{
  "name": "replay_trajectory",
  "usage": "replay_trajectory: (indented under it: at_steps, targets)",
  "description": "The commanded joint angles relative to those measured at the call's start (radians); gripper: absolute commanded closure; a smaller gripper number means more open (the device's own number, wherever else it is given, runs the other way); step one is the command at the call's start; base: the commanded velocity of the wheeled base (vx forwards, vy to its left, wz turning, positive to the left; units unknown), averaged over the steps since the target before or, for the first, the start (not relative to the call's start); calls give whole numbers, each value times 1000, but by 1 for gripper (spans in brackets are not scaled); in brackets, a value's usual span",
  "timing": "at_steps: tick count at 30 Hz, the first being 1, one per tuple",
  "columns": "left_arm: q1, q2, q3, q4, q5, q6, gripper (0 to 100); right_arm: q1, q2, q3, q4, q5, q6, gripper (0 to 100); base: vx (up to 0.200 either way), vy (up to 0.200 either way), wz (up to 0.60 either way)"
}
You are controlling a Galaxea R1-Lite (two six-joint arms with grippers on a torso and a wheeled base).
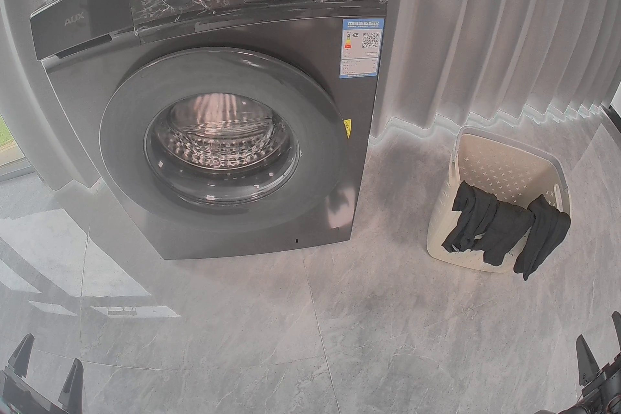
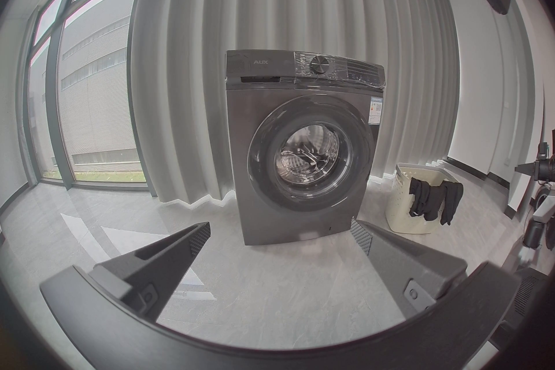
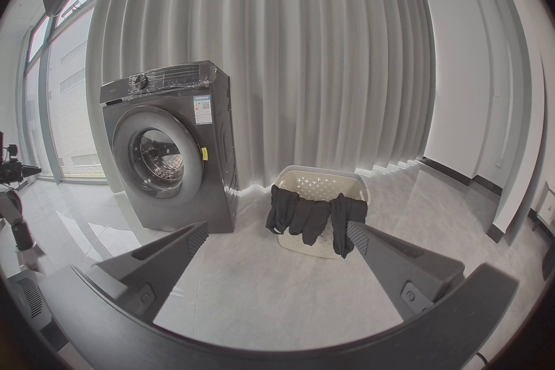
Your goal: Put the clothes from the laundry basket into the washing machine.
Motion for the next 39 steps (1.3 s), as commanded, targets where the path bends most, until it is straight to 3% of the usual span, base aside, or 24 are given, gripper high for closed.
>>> replay_trajectory:
  at_steps: [1, 9, 15, 39]
  targets:
    - [0, -18, 18, 0, 0, -1, 0, 0, -1, 18, 0, 0, 0, 0, 0, 0, 0]
    - [0, -18, 18, 0, 0, -1, 0, 0, -1, 18, 1, 0, 0, 0, 0, 0, 0]
    - [0, -18, 18, 0, 0, -1, 0, 0, -1, 18, 1, 0, 0, 0, 200, 0, 0]
    - [0, -18, 18, 0, 0, -2, 0, 0, -1, 18, 0, -2, 1, 0, 25, 0, 0]
